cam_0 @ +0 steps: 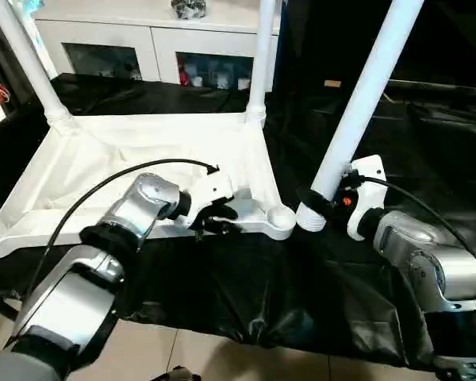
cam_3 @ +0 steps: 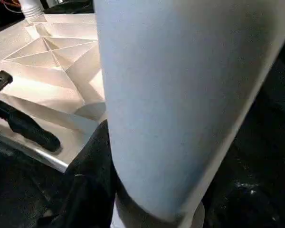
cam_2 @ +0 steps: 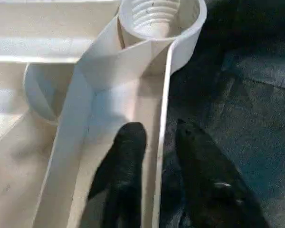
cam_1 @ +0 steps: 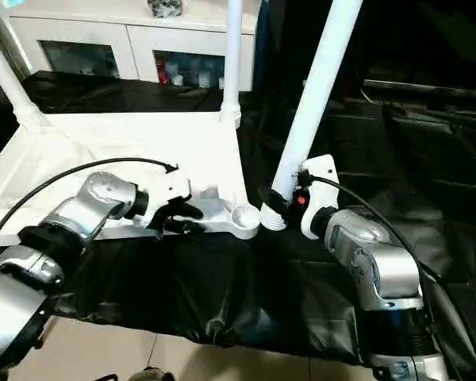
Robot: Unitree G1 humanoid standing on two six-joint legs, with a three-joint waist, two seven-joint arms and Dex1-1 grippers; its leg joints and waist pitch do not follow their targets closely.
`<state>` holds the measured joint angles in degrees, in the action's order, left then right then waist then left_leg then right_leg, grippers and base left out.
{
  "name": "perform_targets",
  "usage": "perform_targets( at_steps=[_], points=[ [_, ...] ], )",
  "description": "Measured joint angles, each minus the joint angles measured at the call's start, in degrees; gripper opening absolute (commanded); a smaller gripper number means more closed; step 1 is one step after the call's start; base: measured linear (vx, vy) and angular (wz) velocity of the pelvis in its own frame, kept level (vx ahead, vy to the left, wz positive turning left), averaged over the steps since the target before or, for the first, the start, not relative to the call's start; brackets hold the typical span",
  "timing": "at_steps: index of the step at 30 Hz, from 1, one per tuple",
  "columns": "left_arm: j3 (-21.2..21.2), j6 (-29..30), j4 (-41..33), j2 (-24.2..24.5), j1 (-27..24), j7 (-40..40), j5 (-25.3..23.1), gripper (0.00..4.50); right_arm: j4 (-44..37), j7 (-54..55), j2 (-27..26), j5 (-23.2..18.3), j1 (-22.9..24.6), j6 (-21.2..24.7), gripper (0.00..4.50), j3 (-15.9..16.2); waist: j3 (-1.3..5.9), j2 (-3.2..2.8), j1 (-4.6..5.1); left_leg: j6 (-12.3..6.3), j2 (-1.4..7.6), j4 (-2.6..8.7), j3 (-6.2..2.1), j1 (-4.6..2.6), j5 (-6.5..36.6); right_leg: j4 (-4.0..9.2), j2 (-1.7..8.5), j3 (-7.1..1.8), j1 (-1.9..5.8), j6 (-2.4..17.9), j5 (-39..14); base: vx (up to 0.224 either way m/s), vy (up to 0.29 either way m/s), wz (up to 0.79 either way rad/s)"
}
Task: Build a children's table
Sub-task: Insert table leg to table base
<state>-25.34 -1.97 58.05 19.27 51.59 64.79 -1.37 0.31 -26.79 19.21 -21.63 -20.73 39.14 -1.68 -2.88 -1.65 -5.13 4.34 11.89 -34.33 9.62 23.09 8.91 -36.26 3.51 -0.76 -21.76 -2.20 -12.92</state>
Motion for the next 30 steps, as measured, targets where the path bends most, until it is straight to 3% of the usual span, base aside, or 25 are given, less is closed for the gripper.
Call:
perform_targets(
  at_steps=[13,18,23,30],
  points=[
    [2.48,-1.40,4.12,-1.41,1.23,2.36,-0.11,0.11,-0.05,-0.43,-0.01,0.03,-0.02,0.00,1.91,0.18,0.00,-0.01,-0.01,0.00,0.02,0.01,0.00,0.00,0.00,0.03,0.01,-0.01,0.00,0.01,0.00,0.000,0.000,0.00],
    [3.90,0.59,2.76,-1.81,0.67,2.23,-0.47,0.01,-0.05,-0.86,-0.15,0.02,-0.05,0.01,1.91,0.81,0.00,-0.01,0.20,-0.02,0.02,0.02,0.02,0.00,0.01,0.09,0.01,-0.07,-0.01,0.02,0.00,0.000,0.000,0.00],
    [4.78,5.75,-4.40,-1.82,-2.95,0.47,0.12,0.00,-0.27,-2.06,-0.46,0.00,-0.11,0.17,1.91,2.51,0.04,-0.04,0.27,-0.02,0.04,0.16,0.03,-0.04,0.01,0.10,-0.01,-0.04,-0.06,0.10,-0.05,0.000,0.000,0.00],
    [6.56,18.88,-23.77,-3.16,-12.69,-5.84,0.59,0.00,0.49,-3.43,-0.68,1.25,-2.56,-0.09,1.91,5.04,0.06,0.04,0.25,-0.05,0.06,0.17,0.10,-0.07,0.01,0.12,0.03,-0.10,-0.05,0.13,-0.07,0.000,0.000,0.00]
  ],
)
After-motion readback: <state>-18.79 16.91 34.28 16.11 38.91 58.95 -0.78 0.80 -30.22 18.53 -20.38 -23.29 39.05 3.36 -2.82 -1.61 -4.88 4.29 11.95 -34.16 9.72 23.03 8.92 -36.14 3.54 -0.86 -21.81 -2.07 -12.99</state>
